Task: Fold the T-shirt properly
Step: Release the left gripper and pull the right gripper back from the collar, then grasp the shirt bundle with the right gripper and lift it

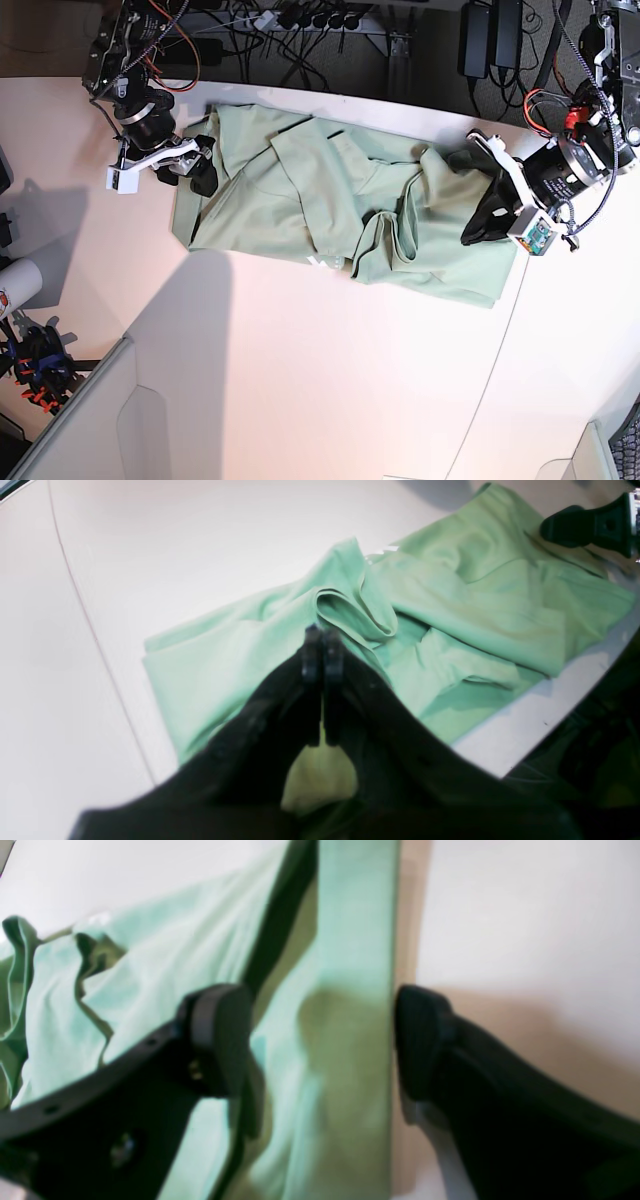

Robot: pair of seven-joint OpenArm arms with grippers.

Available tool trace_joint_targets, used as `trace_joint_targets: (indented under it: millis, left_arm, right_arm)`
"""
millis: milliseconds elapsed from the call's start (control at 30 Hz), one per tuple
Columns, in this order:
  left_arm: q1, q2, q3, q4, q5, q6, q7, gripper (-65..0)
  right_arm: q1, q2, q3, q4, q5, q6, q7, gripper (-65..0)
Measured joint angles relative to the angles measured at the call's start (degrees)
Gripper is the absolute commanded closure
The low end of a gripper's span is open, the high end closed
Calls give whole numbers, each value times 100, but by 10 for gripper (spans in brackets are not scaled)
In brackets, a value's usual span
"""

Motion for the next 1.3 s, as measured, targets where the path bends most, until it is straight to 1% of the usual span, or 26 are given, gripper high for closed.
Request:
trace_joint_targets:
  millis: [67, 233, 300, 367, 400, 433, 533, 633, 867, 933, 1033, 1133, 1233, 1300]
  left_arm:
    - [0, 0, -85, -2, 2, 2, -2, -66]
    - [0, 2, -92, 0, 2, 2, -2, -66]
    - [0, 0, -90, -2, 26, 0, -2, -66]
    - [0, -81, -90, -2, 31, -2, 0, -66]
    - [-2, -142, -90, -4, 28, 0, 0, -66]
    - [-2, -208, -90, -7, 33, -2, 2, -66]
    - [0, -409, -92, -13, 37, 0, 0, -66]
    - [0, -494, -101, -13, 39, 0, 0, -66]
    - [0, -525, -116, -13, -68, 50, 11, -66]
    - [0, -522, -214, -13, -140, 50, 22, -66]
    - [0, -522, -538, -15, -229, 68, 35, -66]
    - [0, -525, -925, -15, -240, 90, 46, -66]
    - [0, -522, -1169, -15, -249, 92, 42, -66]
    - [0, -525, -1257, -15, -264, 92, 52, -66]
  right_arm:
    - [39, -94, -79, 0, 0, 0, 15, -445]
    - [76, -396, -197, 17, 63, 28, 44, -443]
    - [76, -463, -195, 31, 66, 44, 11, -443]
    - [76, -507, -195, 31, 83, 46, 13, -441]
    - [76, -522, -195, 31, 83, 46, 13, -415]
    - [76, -522, -195, 31, 79, 48, 15, -361]
    - [74, -538, -195, 22, -144, 44, 9, -155]
    - [57, -555, -199, 4, -262, 44, 160, 0]
    - [59, -555, -199, 4, -708, 46, 481, 0]
    - [59, -553, -103, 2, -789, 52, 568, 0]
    - [57, -520, 304, -9, -828, 63, 568, 0]
    - [52, -358, 820, -24, -911, 59, 562, 0]
    - [39, -155, 1257, -31, -920, 44, 540, 0]
    - [24, -20, 1480, -33, -684, 39, 476, 0]
